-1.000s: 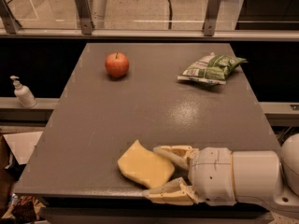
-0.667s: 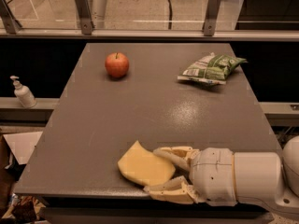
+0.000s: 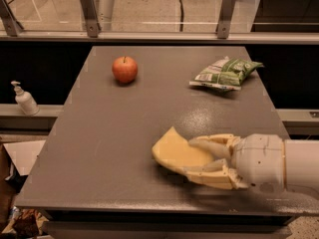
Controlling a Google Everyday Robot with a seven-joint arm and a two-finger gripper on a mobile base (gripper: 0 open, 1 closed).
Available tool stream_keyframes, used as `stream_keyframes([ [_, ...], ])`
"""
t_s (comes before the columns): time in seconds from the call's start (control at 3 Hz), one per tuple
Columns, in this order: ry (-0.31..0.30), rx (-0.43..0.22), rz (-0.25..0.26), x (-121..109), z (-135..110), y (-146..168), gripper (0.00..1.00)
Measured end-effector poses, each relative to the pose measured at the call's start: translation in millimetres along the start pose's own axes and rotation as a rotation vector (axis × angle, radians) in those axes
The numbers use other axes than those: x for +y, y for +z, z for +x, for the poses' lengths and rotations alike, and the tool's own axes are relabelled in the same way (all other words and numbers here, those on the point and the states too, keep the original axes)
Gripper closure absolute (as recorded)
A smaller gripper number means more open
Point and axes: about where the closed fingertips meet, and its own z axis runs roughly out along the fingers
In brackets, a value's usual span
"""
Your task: Move sponge near green jalapeno chip bag
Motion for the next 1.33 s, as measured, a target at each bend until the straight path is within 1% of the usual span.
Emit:
stream_keyframes([
  [0.33,0.022,0.000,0.087,-51.0,-8.2,-30.8,1.00],
  [0.67,0.022,0.000,0.086,-50.7,-8.2,-30.5,1.00],
  [1.0,0.027,0.010,0.114,-61.5,-3.2,-27.1,1.00],
  [1.33,0.041,0.046,0.177,-97.1,9.1,-20.0,1.00],
])
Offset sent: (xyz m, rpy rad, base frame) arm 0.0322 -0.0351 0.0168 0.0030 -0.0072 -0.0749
